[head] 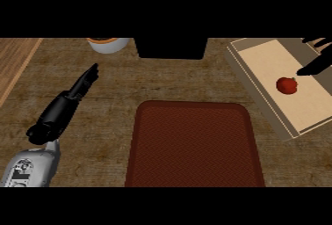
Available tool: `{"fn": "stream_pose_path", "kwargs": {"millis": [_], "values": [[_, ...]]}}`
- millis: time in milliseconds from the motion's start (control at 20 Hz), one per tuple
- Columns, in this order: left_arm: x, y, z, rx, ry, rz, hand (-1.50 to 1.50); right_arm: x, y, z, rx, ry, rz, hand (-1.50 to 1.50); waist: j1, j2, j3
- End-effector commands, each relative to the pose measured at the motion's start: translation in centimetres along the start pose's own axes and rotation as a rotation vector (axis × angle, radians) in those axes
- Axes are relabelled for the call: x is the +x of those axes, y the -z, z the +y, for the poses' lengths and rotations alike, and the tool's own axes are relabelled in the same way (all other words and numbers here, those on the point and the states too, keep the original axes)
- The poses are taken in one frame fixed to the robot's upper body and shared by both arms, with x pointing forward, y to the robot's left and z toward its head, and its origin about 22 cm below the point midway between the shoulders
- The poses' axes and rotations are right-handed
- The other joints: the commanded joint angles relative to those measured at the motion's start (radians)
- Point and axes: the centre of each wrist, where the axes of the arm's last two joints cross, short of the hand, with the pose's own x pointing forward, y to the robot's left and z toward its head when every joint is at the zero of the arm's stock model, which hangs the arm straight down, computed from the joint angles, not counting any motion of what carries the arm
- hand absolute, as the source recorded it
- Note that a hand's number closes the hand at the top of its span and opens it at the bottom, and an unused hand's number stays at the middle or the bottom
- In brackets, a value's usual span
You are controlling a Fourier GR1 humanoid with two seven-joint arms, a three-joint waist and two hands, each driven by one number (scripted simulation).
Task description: Pick the bell pepper from the tray and place it in the cardboard box
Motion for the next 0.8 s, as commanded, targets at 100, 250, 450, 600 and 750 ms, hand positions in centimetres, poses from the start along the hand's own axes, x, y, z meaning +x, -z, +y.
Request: {"fn": "stream_pose_path", "kwargs": {"millis": [100, 250, 450, 600, 750], "values": [[0.2, -0.1, 0.4, 0.005, -0.005, -0.002, 0.0, 0.4, -0.3, -1.3, -0.253, 0.366, -0.227, -1.5, -0.01, -0.005, 0.003], [-0.2, 0.0, 0.4, 0.013, -0.014, 0.012, 0.0, 0.1, -0.5, -2.6, -0.361, 0.73, -0.256, -1.5, -0.024, -0.005, 0.005], [-0.6, -0.3, 0.1, 0.013, 0.002, 0.013, 0.0, -2.7, -0.5, -2.6, -0.426, 0.999, -0.185, -1.5, -0.014, 0.001, 0.002], [-0.2, -0.1, 0.7, 0.012, 0.002, -0.005, 0.0, -6.6, -0.7, -1.0, -0.478, 1.057, -0.153, -1.5, -0.007, 0.002, 0.002], [-0.1, -0.1, -0.1, 0.007, -0.001, 0.002, 0.0, -9.6, -1.5, -2.1, -0.56, 1.046, -0.133, -1.5, 0.004, 0.005, 0.002]]}}
